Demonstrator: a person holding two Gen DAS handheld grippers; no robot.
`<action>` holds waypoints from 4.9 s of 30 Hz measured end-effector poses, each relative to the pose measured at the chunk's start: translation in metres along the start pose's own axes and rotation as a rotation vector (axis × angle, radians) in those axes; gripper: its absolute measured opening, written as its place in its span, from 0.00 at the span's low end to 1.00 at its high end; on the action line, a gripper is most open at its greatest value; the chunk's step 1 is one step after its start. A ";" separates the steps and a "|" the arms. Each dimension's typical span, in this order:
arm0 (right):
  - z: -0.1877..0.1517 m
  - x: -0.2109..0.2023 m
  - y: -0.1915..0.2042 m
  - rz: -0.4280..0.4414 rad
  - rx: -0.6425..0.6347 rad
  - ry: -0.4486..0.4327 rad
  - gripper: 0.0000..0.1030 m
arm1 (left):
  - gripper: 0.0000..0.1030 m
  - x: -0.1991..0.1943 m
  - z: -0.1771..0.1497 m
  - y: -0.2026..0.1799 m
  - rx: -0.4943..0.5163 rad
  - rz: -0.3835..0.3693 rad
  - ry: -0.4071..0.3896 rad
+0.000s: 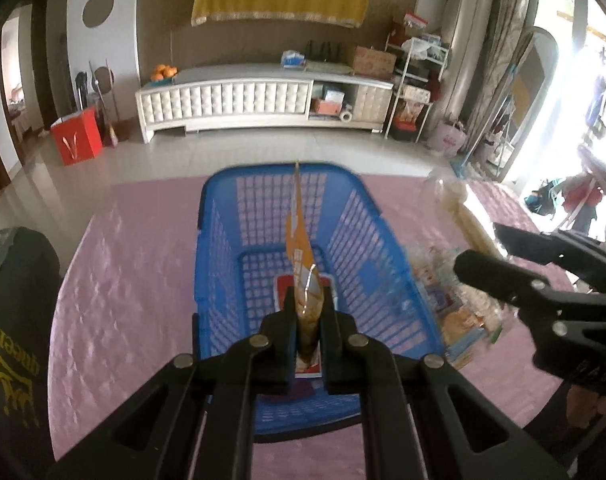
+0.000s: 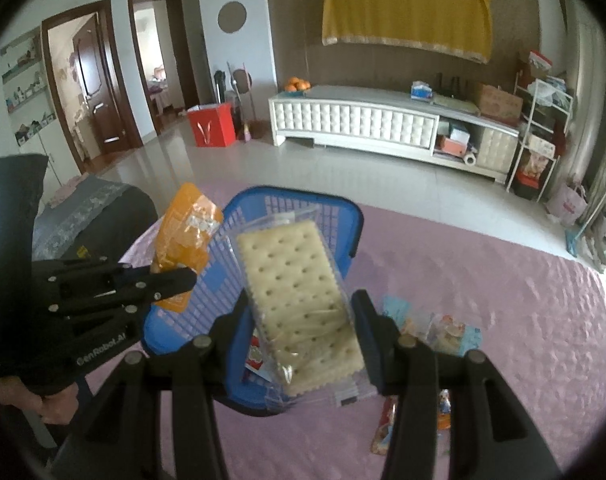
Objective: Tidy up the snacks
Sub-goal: 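Carry the orange bag over the basket and release it with the left tool, then carry the cracker pack over the basket with the right tool, then release the cracker pack into the basket and move both tools to the snack pile, then lower the left tool onto the bread bag with the cartoon squirrel and grasp it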
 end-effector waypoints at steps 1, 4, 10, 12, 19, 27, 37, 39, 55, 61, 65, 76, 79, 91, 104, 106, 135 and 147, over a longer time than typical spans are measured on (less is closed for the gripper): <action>-0.001 0.002 0.001 -0.002 0.000 0.007 0.51 | 0.08 0.004 -0.004 0.003 -0.004 0.003 0.007; -0.007 0.013 0.004 -0.002 -0.002 0.039 0.51 | 0.08 0.016 -0.015 0.007 -0.007 0.000 0.030; -0.016 0.018 0.009 -0.004 -0.002 0.068 0.51 | 0.10 0.026 -0.027 0.019 -0.047 0.021 0.055; -0.017 0.017 0.011 -0.004 -0.009 0.073 0.51 | 0.10 0.025 -0.028 0.021 -0.056 0.033 0.060; -0.011 0.004 0.009 -0.009 -0.001 0.051 0.51 | 0.42 0.012 -0.025 0.030 -0.092 0.088 0.055; 0.000 -0.008 0.012 -0.002 -0.005 0.017 0.51 | 0.58 -0.021 -0.003 0.027 -0.054 0.139 -0.055; 0.010 -0.005 0.027 0.048 -0.032 -0.004 0.51 | 0.61 -0.045 0.006 0.047 0.008 0.273 -0.112; 0.012 0.000 0.034 0.053 -0.048 0.005 0.51 | 0.61 -0.047 0.004 0.052 -0.003 0.277 -0.116; -0.002 0.045 0.054 0.017 -0.123 0.096 0.52 | 0.61 -0.037 -0.007 0.076 -0.085 0.239 -0.095; -0.008 0.051 0.055 0.001 -0.144 0.116 0.52 | 0.61 -0.033 -0.012 0.076 -0.085 0.235 -0.082; -0.010 0.050 0.058 -0.044 -0.202 0.105 0.53 | 0.61 -0.034 -0.013 0.076 -0.085 0.239 -0.078; 0.005 0.013 0.042 -0.027 -0.100 0.033 0.77 | 0.61 -0.059 -0.007 0.061 -0.076 0.202 -0.113; 0.009 -0.003 0.038 -0.034 -0.094 0.004 0.78 | 0.61 -0.068 -0.001 0.049 -0.055 0.196 -0.128; 0.018 -0.062 0.009 -0.067 -0.080 -0.090 0.80 | 0.72 -0.097 0.016 -0.016 0.048 0.148 -0.187; 0.002 -0.103 -0.055 -0.136 -0.026 -0.133 0.85 | 0.79 -0.081 0.020 -0.102 0.135 0.064 -0.159; -0.002 -0.106 -0.067 -0.139 -0.015 -0.131 0.86 | 0.82 -0.071 0.016 -0.117 0.137 0.026 -0.132; -0.122 -0.038 -0.213 -0.242 0.132 0.146 0.94 | 0.82 0.117 -0.086 -0.204 -0.012 -0.056 0.315; -0.135 0.007 -0.234 -0.217 0.159 0.207 0.94 | 0.82 0.168 -0.089 -0.191 -0.082 -0.054 0.376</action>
Point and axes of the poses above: each gripper's, at about its wrist camera, not at the fingertips, and x roughly the way its jaws point, y to its left, z to its top, the point moved 4 cm from there along x, roughly the way its jaws point, and after that the axes turned 10 degrees about -y, right-handed, at the moved point
